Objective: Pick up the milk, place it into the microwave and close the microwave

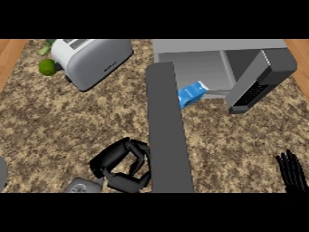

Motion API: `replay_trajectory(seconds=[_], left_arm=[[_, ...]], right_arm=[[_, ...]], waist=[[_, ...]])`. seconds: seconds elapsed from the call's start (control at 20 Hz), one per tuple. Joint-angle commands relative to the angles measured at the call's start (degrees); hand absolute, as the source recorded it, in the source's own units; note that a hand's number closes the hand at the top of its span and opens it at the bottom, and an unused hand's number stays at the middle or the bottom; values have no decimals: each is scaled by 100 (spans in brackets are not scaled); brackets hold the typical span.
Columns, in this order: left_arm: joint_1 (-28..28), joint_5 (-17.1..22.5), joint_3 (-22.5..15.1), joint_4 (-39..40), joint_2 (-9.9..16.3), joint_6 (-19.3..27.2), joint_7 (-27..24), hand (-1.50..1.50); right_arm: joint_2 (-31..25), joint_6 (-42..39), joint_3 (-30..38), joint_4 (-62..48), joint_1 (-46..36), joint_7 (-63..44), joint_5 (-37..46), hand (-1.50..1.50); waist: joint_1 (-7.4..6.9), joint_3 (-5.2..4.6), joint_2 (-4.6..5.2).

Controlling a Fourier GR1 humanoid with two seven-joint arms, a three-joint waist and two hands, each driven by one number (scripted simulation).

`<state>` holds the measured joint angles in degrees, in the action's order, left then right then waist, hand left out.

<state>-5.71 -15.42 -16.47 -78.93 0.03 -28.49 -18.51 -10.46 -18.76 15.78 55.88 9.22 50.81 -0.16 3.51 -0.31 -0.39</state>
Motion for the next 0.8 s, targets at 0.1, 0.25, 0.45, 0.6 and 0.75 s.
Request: replay_trajectory(seconds=[0.1,0.25,0.45,0.6,0.75], left_arm=[[-418,268,-1279,559,-2,828,117,150],[-317,519,-1914,965,-2,1196,88,150],[-690,1123,-2943,1067,-2,2310,327,150],[-1053,1434,-3274,1342,-1,2801,308,150],[-1244,1681,-3705,1497,1,3518,262,150]], right_arm=[[-160,-939,-289,1708,900,-131,-518,-150],[-99,-1202,-526,2328,1101,-473,-905,-150],[-227,-1299,-717,3000,1224,-863,-1249,-150],[-314,-1377,-875,3719,1432,-1315,-1602,-150],[-386,-1317,-991,4192,1527,-1566,-1743,-150]], waist=[[9,3,24],[65,-2,38],[140,1,57],[184,-4,75],[298,-10,92]])
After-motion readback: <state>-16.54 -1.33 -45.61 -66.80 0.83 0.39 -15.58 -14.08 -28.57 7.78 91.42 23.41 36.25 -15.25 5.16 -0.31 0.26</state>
